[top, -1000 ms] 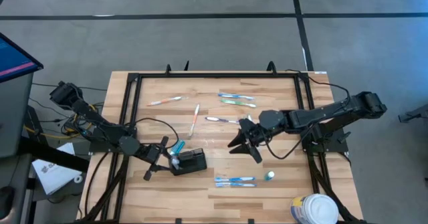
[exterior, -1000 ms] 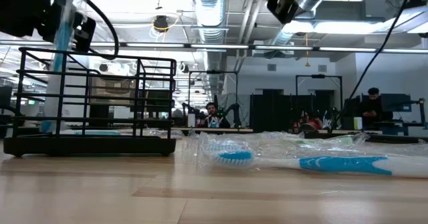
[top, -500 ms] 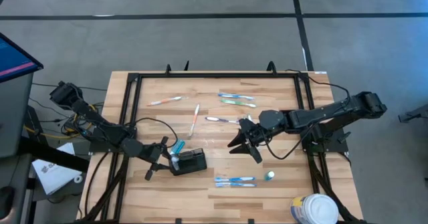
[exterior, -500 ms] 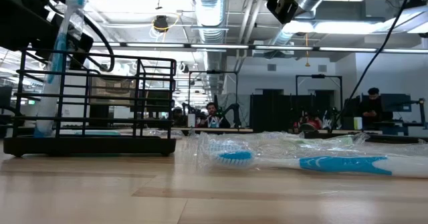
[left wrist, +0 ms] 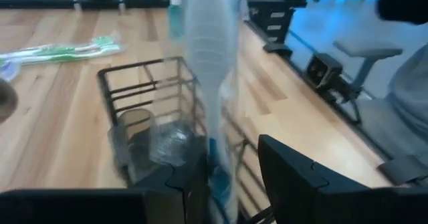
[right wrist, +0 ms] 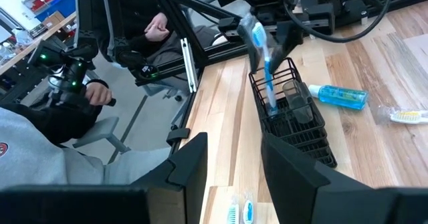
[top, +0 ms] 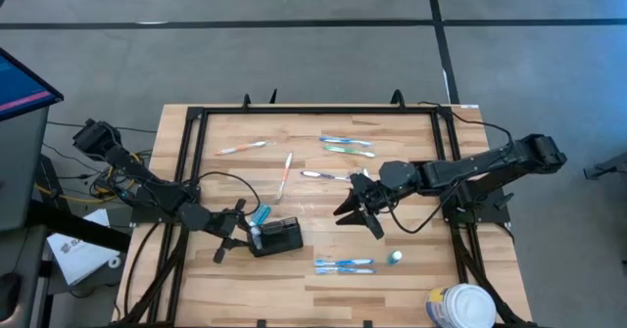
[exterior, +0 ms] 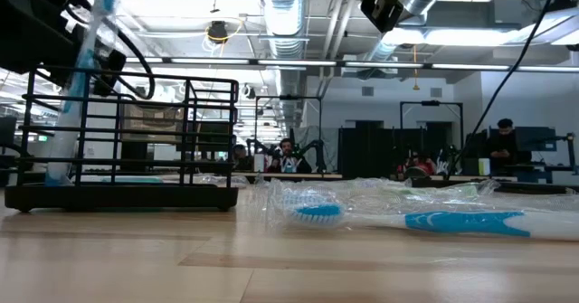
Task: Pick & Place toothbrushing station
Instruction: Put the white blue toothbrush into the black toothbrush rack, then put the white orange toothbrush into the black toothbrush rack
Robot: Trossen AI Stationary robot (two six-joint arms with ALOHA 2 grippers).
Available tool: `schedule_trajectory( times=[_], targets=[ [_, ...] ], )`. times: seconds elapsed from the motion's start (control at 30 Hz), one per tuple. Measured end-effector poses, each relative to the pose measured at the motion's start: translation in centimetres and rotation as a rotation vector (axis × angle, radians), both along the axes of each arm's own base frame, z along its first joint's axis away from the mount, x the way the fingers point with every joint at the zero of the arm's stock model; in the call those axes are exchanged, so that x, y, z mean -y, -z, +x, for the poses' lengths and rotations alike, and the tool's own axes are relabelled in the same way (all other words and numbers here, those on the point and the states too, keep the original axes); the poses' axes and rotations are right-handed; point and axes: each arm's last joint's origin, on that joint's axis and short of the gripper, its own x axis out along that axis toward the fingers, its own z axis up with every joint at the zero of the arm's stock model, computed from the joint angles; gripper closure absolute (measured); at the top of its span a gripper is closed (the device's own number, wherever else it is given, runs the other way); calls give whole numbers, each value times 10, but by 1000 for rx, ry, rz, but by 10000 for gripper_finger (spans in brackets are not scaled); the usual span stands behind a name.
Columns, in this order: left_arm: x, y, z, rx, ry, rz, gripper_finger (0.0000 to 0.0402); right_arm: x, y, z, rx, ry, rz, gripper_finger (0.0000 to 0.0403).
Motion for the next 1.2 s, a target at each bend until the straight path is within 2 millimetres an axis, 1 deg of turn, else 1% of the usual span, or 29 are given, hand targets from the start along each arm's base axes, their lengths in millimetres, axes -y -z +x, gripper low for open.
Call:
schedule_trajectory(
  times=[0.13, 0.47, 1.03, 1.2],
  targets=[
    [-2, 3, -1, -20, -49, 37, 275, 0, 0, 0, 0, 0, 0, 272],
    [-2, 3, -1, -15, -54, 37, 275, 0, 0, 0, -1, 0, 0, 272],
    [-6, -14, -5, 78, -56, -32, 275, 0, 0, 0, 0, -1, -5, 272],
    [-7, -18, -7, 109, -60, -13, 275, 0, 0, 0, 0, -1, -5, 272]
  ],
)
